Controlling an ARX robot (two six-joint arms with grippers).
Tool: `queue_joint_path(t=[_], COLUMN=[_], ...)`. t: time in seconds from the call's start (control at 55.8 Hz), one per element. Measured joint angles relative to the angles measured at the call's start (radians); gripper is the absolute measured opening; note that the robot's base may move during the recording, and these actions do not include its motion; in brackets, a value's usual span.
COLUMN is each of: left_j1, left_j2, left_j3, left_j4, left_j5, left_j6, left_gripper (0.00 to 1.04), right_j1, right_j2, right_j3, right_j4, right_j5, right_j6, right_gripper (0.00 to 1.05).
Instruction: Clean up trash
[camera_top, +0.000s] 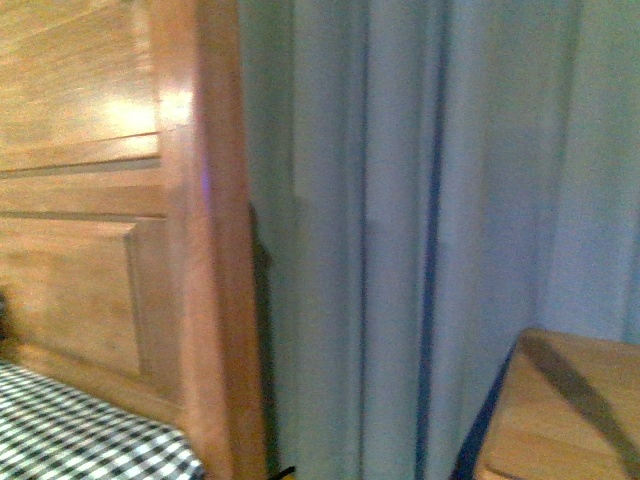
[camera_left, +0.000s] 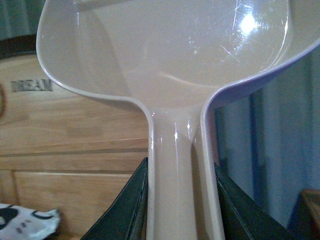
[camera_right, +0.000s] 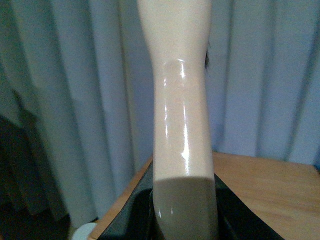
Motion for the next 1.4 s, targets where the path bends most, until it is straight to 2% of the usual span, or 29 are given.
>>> queue_joint_path(t=[1.399], left_j1=[0.001], left_j2=[0.001], left_j3=[0.000], left_j4=[-0.015], left_j5=[-0.005], left_j6=[0.000], left_gripper=[0.28], right_j1=[0.002], right_j2=[0.006], right_j3=[-0.003], right_j4=[0.000], right_j5=[0.001], right_j6=[-0.005], right_gripper=[0.20])
